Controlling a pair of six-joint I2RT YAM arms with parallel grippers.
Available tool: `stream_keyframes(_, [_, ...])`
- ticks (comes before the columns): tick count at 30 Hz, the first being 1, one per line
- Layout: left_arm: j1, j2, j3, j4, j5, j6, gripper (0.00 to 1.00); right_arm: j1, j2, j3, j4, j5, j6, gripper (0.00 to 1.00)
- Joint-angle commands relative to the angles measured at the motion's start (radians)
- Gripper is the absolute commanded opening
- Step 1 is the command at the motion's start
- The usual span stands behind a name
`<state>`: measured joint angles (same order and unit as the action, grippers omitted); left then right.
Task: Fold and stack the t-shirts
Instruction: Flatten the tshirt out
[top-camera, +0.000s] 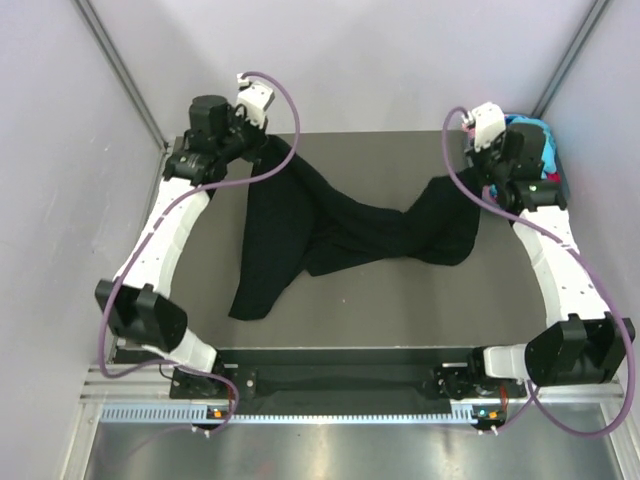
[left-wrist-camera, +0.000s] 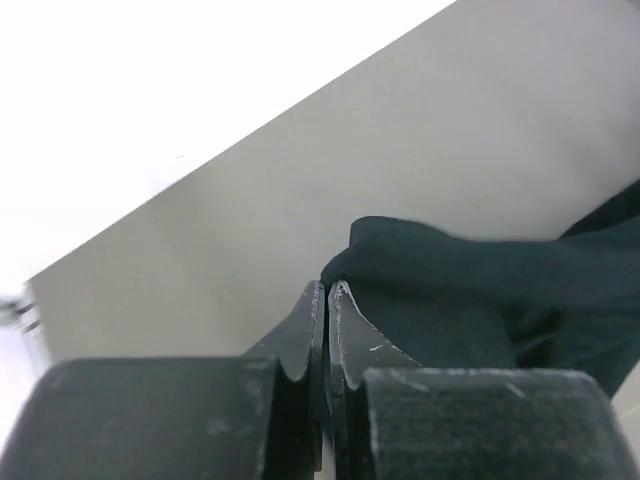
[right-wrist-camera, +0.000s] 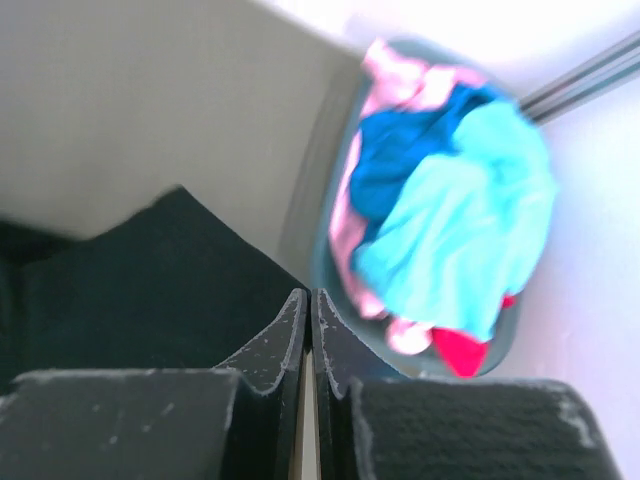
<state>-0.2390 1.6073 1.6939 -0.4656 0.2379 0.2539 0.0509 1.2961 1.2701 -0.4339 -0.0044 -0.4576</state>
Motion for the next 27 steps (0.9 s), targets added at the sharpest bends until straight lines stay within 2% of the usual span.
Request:
stream_keyframes(1, [0.021, -0.1, -0.072, -0.002, -0.083, 0.067, 0.0, -0.031, 0.029, 0.158, -0.014, -0.011, 0.04, 0.0])
stream_keyframes(5, [0.069, -0.225, -0.118, -0.015, -0.114, 0.096, 0.0, -0.042, 0.058, 0.326, -0.051, -0.042, 0.088, 0.0])
stream_keyframes(6, [0.076, -0.269, -0.129, -0.027, -0.126, 0.113, 0.0, -0.078, 0.057, 0.348, -0.052, -0.045, 0.094, 0.0])
stream_keyframes(12, [0.095, -0.401, -0.122, -0.039, -0.213, 0.166, 0.0, -0.091, 0.026, 0.498, -0.051, -0.02, 0.106, 0.0])
stream_keyframes(17, [0.104, -0.494, -0.096, -0.036, -0.334, 0.177, 0.0, -0.1, -0.075, 0.5, -0.016, -0.005, 0.105, 0.0])
stream_keyframes(27, [0.106, -0.596, -0.103, -0.038, -0.37, 0.205, 0.0, -0.108, -0.158, 0.497, -0.014, 0.064, 0.025, 0.0])
